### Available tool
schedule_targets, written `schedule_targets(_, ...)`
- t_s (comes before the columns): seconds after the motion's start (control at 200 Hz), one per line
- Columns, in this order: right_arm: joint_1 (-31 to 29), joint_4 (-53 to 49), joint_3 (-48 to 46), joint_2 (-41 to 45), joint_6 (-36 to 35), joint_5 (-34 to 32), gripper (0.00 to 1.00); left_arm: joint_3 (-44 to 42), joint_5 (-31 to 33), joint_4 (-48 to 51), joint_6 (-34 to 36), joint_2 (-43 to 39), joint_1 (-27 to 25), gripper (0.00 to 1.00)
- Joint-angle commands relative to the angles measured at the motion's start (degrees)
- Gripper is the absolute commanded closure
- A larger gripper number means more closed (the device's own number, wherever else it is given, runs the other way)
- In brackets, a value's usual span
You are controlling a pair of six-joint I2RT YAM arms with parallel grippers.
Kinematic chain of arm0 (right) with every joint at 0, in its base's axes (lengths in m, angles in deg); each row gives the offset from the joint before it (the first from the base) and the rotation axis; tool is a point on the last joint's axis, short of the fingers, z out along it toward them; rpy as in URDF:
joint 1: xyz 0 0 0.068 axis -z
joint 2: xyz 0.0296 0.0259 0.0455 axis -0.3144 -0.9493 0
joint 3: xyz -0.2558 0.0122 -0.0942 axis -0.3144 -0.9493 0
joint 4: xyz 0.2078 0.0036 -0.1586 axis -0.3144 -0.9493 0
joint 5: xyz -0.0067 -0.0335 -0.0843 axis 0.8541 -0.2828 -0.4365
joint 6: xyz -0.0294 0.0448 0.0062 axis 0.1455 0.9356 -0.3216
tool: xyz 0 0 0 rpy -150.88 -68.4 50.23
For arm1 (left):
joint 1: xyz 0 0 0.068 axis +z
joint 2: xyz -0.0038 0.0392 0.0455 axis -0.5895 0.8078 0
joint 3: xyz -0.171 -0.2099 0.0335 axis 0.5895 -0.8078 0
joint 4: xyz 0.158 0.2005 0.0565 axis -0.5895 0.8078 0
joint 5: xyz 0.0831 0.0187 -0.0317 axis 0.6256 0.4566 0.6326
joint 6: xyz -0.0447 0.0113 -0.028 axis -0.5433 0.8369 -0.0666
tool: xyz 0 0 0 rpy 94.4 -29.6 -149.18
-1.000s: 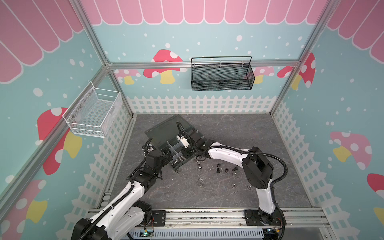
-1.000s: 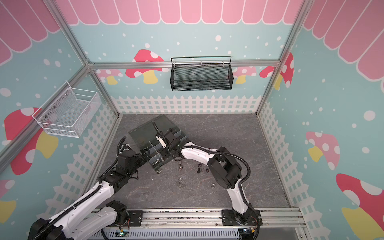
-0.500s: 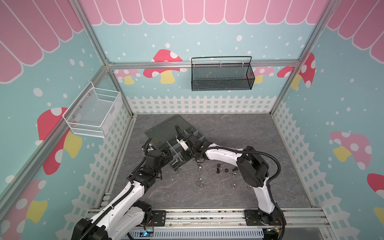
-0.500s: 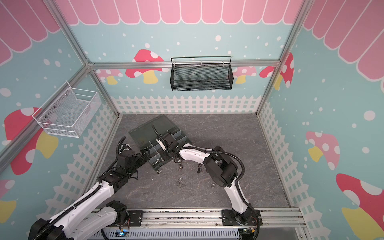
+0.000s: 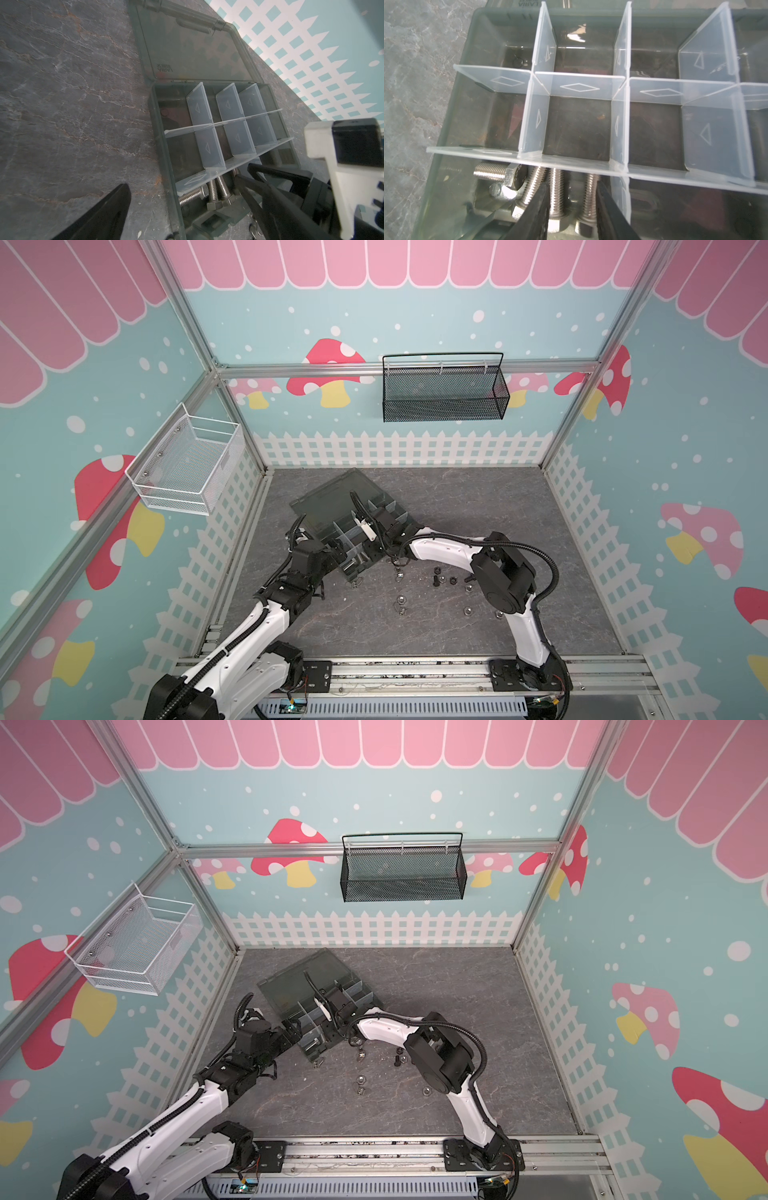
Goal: Sort the screws and nuts into containers
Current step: 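Open the right gripper to drop the bolt into the compartment, then push the organizer edge with the left gripper while the right gripper withdraws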
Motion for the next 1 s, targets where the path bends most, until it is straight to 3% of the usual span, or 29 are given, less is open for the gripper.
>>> schedule_targets(0.0,-0.4,0.3,-0.5,3.7,0.4,-2.5,0.58,-0.1,-1.7,1.8,-0.4,0.1,0.3,0.02)
schedule_targets(0.27,0.1,1.2,-4.2,9.2,3.1,-8.0,0.48,0.0,-5.2,6.8,-0.2,-1.9,0.2,0.03)
schedule_targets(0.4,1.1,1.8,-7.4,12.9,5.3,-10.5,0.42,0.5,-4.6,11.4,-1.1,-1.9,-2.6,0.03)
schedule_targets(0.64,3.7,2.2,-14.1,20.5,10.4,-16.8,0.15,1.0,-0.5,16.2,-5.9,0.9,-14.6,0.0)
schedule_targets(0.7,4.3,2.2,-15.6,22.0,11.9,-18.6,0.0,1.3,0.0,16.4,-6.6,2.7,-17.1,0.0)
schedule_targets(0.87,5.5,2.1,-18.0,24.1,14.6,-20.4,0.02,3.0,1.7,16.6,-6.7,8.7,-21.8,0.01)
schedule_targets(0.995,5.5,1.9,-18.3,24.5,15.3,-21.4,0.02,5.1,3.4,16.5,-5.0,12.5,-22.4,0.03)
